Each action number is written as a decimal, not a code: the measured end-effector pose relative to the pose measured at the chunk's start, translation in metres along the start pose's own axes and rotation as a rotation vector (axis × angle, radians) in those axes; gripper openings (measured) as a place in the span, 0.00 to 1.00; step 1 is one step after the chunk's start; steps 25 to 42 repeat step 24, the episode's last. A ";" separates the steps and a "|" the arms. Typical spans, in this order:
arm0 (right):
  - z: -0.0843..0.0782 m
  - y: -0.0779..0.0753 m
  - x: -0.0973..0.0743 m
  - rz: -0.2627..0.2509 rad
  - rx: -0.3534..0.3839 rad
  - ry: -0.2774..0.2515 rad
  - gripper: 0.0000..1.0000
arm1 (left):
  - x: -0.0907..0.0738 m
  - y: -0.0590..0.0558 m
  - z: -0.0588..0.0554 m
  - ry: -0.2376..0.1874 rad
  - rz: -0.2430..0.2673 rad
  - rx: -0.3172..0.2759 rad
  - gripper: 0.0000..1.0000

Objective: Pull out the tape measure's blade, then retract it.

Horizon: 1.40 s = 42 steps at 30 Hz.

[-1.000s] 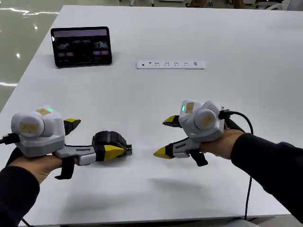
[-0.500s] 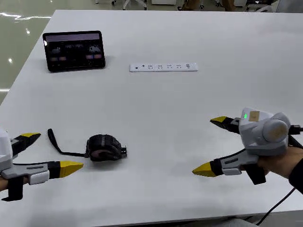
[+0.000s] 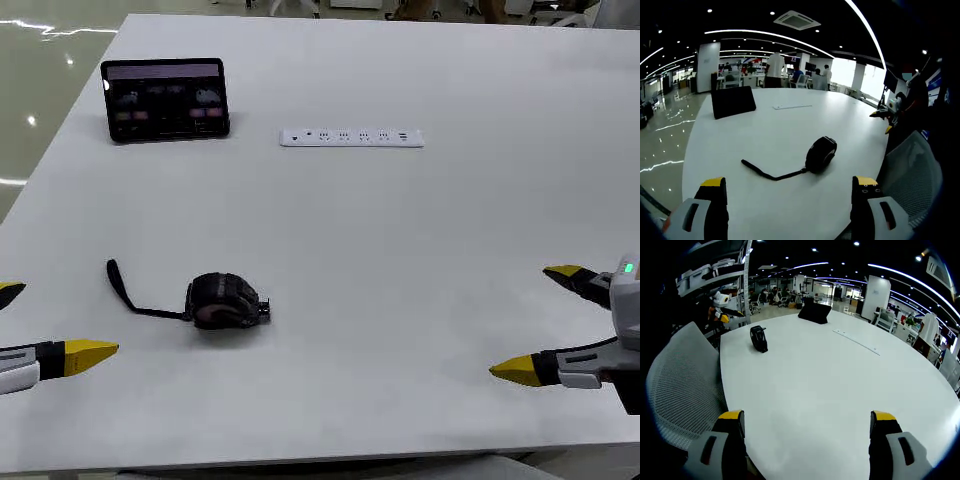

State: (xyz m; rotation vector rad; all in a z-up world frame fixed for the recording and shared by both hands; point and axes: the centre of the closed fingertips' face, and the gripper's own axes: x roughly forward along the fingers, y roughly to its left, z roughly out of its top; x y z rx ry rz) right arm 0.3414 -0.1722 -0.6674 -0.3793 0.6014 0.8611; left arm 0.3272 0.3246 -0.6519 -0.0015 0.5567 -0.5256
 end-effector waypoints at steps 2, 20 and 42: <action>-0.001 -0.001 -0.002 -0.005 0.007 -0.006 1.00 | -0.004 0.000 -0.002 -0.004 0.001 0.002 1.00; -0.011 -0.009 -0.011 -0.033 0.049 -0.004 1.00 | -0.004 -0.008 0.001 0.002 -0.034 -0.010 1.00; -0.011 -0.010 -0.012 -0.036 0.055 -0.007 1.00 | -0.004 -0.008 0.002 0.007 -0.038 -0.008 1.00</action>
